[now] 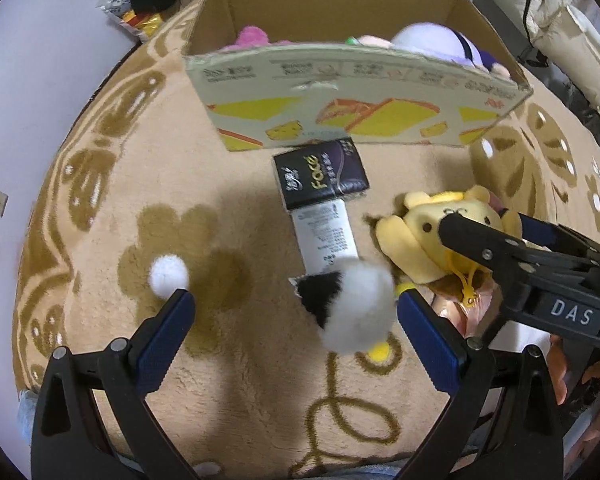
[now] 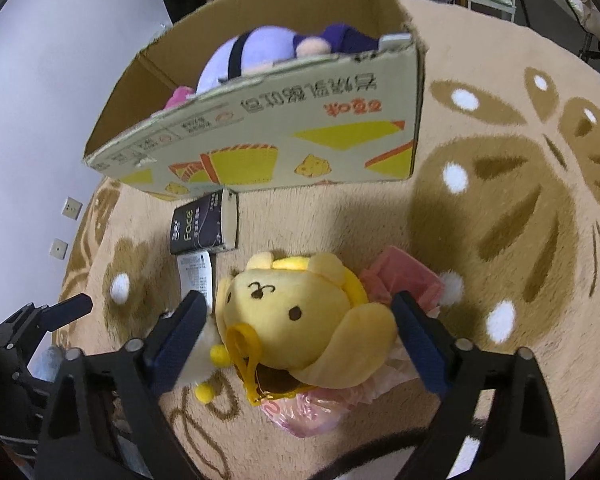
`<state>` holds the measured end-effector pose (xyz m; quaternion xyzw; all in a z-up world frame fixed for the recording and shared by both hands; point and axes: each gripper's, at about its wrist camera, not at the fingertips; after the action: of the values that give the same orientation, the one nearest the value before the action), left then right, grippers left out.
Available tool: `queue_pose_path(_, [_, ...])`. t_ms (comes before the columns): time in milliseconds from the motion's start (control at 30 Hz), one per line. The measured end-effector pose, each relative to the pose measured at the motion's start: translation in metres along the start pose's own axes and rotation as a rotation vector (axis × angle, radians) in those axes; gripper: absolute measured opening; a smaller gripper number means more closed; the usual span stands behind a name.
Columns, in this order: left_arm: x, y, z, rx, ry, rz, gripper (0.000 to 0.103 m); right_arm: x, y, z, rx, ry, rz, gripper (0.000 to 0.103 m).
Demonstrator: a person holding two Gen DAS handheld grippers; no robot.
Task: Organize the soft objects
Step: 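Grasp yellow bear with right tool while left tool grasps black-white fluffy plush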
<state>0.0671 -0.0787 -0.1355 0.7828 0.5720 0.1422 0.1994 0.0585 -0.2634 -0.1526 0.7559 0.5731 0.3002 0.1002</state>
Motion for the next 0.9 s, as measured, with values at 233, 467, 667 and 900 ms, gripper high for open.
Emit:
queue_pose_path(233, [-0.013,-0.003,0.016,0.038,0.001,0.043,0.100,0.002,-0.004,0.009,0.034,-0.020,-0.016,0.092])
queue_pose_path(467, [-0.027,-0.007,0.034,0.078,0.006,0.100,0.100,0.007,-0.006,0.014,0.045,-0.039,-0.044,0.092])
queue_pose_path(667, [-0.038,-0.008,0.041,0.079,0.034,0.147,0.098,0.009,-0.007,0.014,0.044,-0.037,-0.050,0.086])
queue_pose_path(900, [-0.039,-0.009,0.053,0.105,0.032,0.142,0.075,0.017,-0.009,0.015,0.046,-0.024,-0.083,0.074])
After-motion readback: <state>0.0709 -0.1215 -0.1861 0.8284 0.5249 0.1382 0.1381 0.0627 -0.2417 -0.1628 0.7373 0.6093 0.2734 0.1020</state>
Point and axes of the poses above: each gripper's, at about its wrist camera, not at the fingertips, and z roughly the way its jaws point, x to its left, y to its top, and after that the axes turned 12 degrees about -x, right-handed
